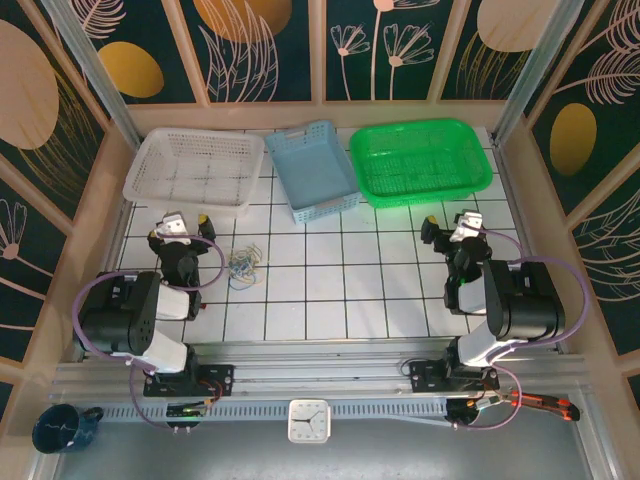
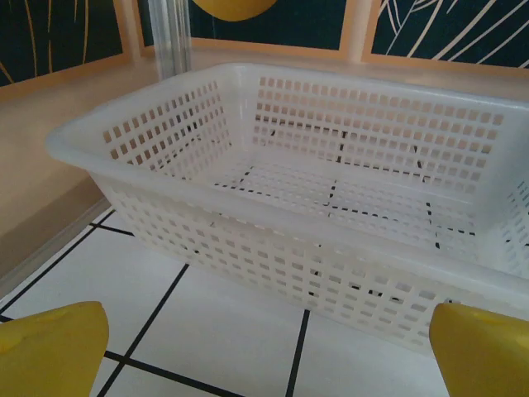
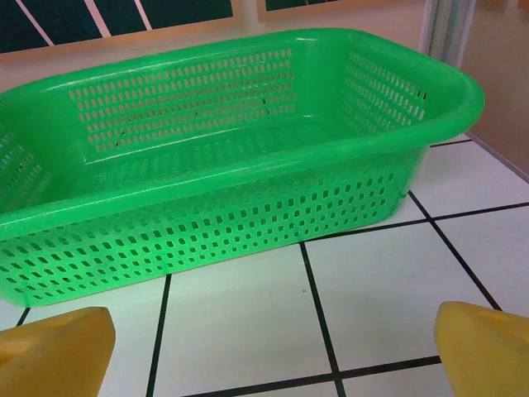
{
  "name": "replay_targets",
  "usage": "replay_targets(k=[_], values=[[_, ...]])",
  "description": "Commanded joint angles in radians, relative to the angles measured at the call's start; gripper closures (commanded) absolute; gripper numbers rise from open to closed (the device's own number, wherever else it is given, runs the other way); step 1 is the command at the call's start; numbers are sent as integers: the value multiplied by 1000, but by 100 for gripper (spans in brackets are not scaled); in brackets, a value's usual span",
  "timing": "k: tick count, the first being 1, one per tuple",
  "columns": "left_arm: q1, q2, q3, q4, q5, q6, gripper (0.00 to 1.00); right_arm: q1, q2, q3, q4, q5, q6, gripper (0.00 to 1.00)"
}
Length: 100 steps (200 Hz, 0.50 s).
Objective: Untangle the cables
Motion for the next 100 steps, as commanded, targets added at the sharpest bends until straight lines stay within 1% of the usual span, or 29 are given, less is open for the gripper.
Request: replay_targets(k=[1, 61, 67, 84, 100], values=[[-7, 11, 20, 52, -10, 10, 1, 10, 12, 20, 59, -8, 11, 1], [-9, 8, 16, 56, -8, 10, 1, 10, 13, 20, 59, -8, 11, 1], [-8, 9, 16, 58, 5, 15, 1, 10, 13, 21, 58, -8, 10, 1], [-8, 6, 17, 53, 91, 49, 1, 10, 12, 21, 59, -8, 10, 1], [-8, 6, 15, 55, 95, 50, 1, 10, 13, 21, 58, -8, 10, 1]])
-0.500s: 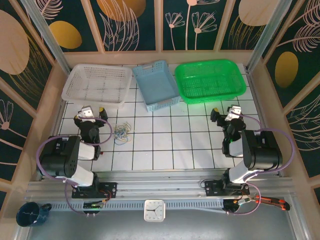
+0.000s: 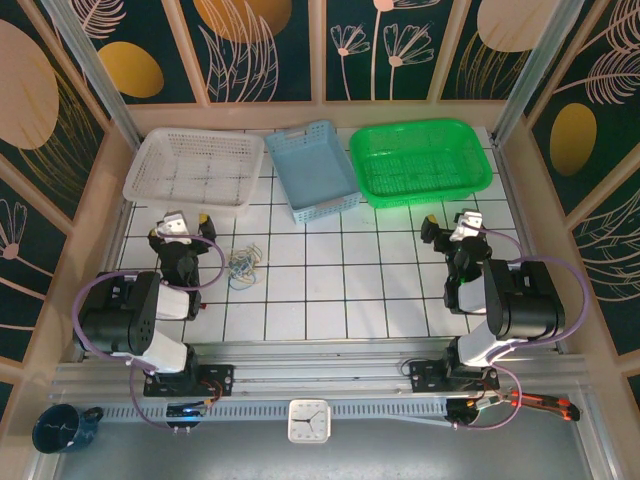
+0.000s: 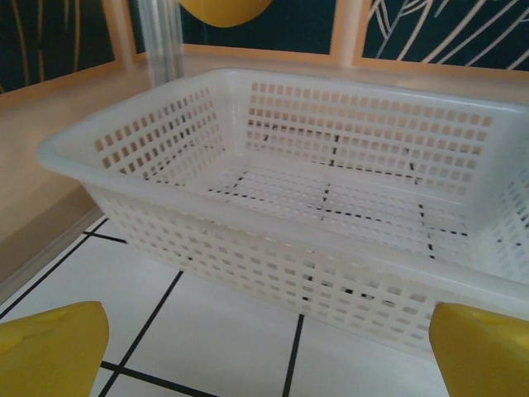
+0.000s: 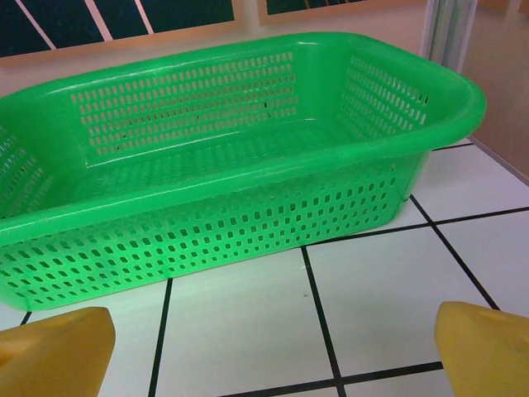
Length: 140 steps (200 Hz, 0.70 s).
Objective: Untangle the cables
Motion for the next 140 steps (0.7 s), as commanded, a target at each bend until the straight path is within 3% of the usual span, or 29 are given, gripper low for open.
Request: replay_targets(k=[1, 140], values=[[-8, 5, 13, 49, 58, 28, 1, 8, 9, 18, 52, -8, 9, 1], [-2, 11, 32, 19, 55, 15, 1, 4, 9, 18, 49, -16, 12, 1]])
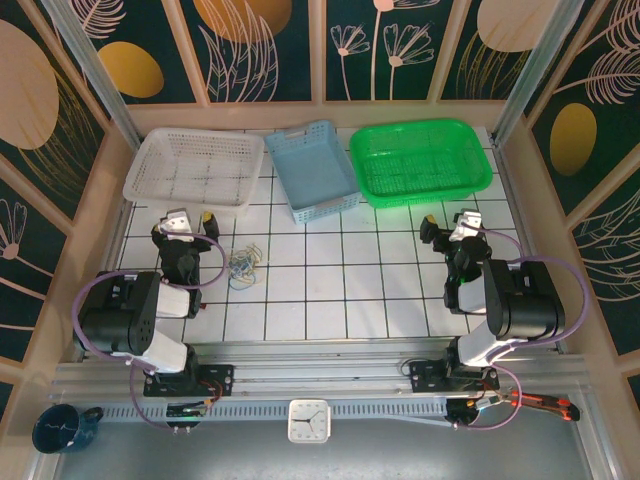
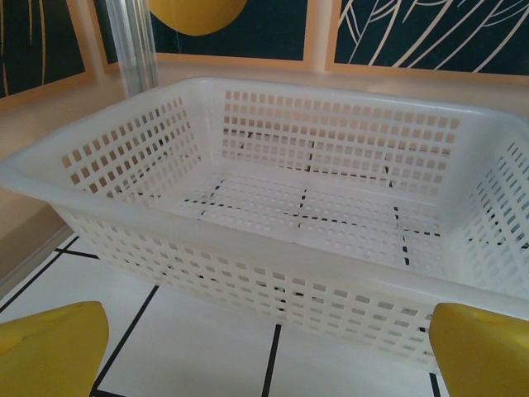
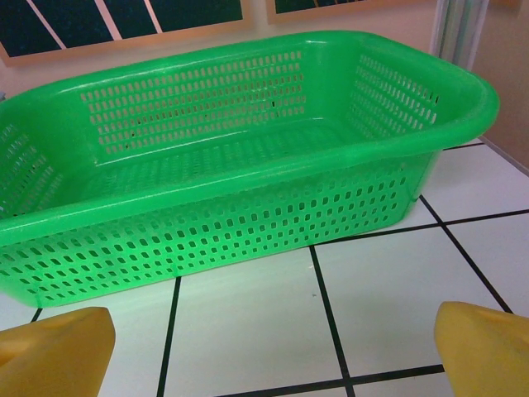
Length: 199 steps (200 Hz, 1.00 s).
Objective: Untangle the cables
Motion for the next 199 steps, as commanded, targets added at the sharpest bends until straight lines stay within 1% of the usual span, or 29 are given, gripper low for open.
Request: replay_targets(k=[1, 17, 25, 36, 52, 64, 77, 93, 100, 104, 114, 125, 140, 161, 173, 180, 190, 199], values=[[3, 8, 13, 23, 21, 4, 1, 4, 9, 18, 49, 2, 9, 1], [3, 2, -6, 56, 30, 12, 1, 4, 6, 14, 57, 3, 9, 1], [3, -10, -19, 75, 45, 18, 1, 3, -23, 10, 48, 12, 11, 1], [3, -57, -26, 45, 35, 13, 1, 12, -89, -6, 18, 28, 4, 1], [3, -143, -19, -46, 10, 4, 1, 31, -203, -26, -37, 32, -11, 1], [3, -197, -13, -99, 5, 4, 1, 37, -296, -10, -163, 66, 9, 1], [3, -255, -6, -150, -44, -21, 1, 39, -392, 49, -362, 83, 62, 1], [2, -346, 16, -238, -79, -61, 1, 36, -474, 150, -632, 96, 166, 1], [3, -389, 35, -302, -83, -91, 1, 37, -498, 192, -706, 96, 214, 1], [3, -414, 50, -352, -82, -110, 1, 37, -512, 208, -737, 116, 263, 1], [4, -479, 97, -484, -58, -173, 1, 31, -544, 264, -862, 176, 410, 1], [2, -535, 157, -634, -13, -256, 1, 18, -573, 312, -978, 186, 511, 1], [2, -588, 210, -777, 91, -353, 4, 14, -609, 345, -1001, 94, 517, 1], [-10, -631, 225, -904, 220, -464, 7, 30, -648, 366, -997, -58, 529, 1], [-30, -636, 218, -970, 269, -504, 7, 68, -659, 377, -1012, -101, 532, 1], [-53, -635, 207, -995, 283, -515, 5, 106, -658, 384, -1027, -116, 533, 1], [-97, -631, 186, -1013, 279, -522, 1, 188, -654, 396, -1052, -112, 529, 1], [-144, -623, 170, -1018, 261, -519, 1, 273, -643, 406, -1080, -82, 530, 1]])
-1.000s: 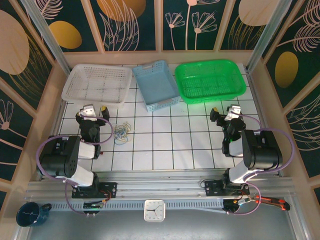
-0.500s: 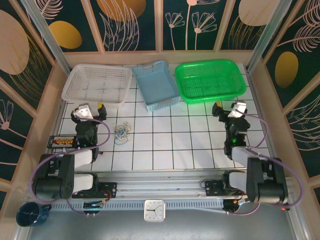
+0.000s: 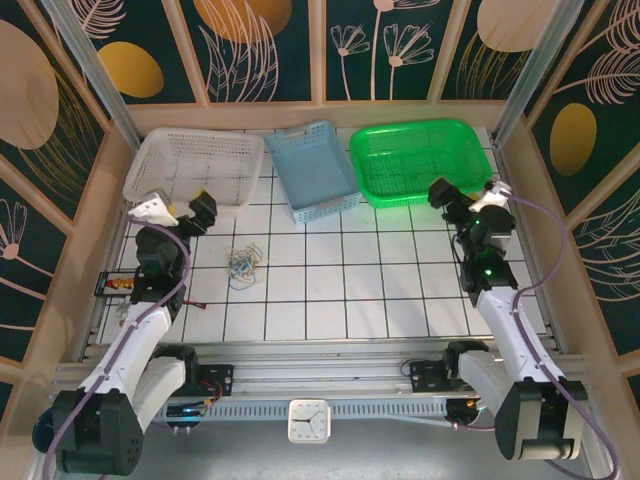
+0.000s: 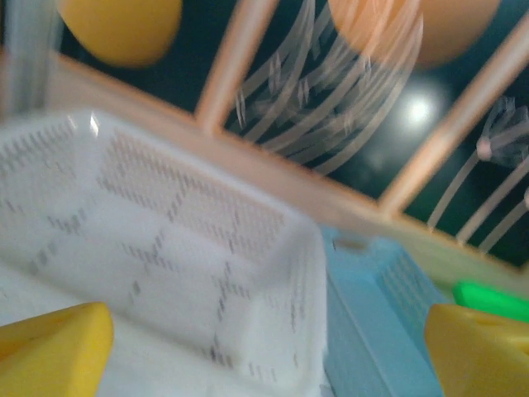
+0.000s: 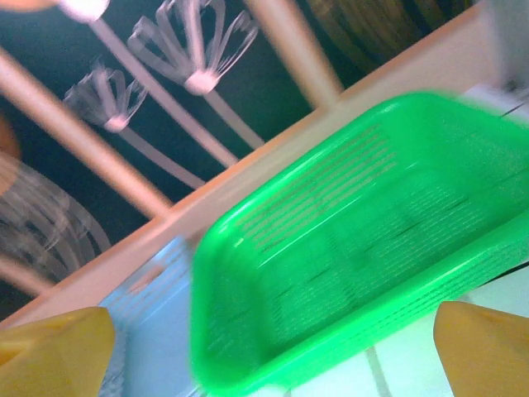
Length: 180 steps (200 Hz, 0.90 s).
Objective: Untangle the cables
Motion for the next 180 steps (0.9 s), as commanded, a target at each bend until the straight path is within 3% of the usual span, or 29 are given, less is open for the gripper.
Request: replay_targets(k=[1, 21, 41, 69, 99, 130, 180], values=[[-89, 15, -43, -171, 68, -84, 1, 167, 5, 48, -104, -43, 35, 1], [-143, 65, -82, -149, 26, -89, 1, 383, 47, 49, -126, 67, 49, 1], [-151, 125, -118, -106, 16, -104, 1, 590, 112, 65, -152, 263, 90, 1], [-162, 181, -137, -83, -8, -100, 1, 754, 226, 105, -170, 390, 128, 1], [-170, 209, -146, -61, 0, -105, 1, 784, 300, 87, -77, 294, 124, 1], [-198, 271, -134, -33, 88, -121, 1, 784, 326, 100, -75, 276, 122, 1], [-366, 340, -103, 30, 118, -197, 1, 756, 273, 127, -153, 300, 78, 1]])
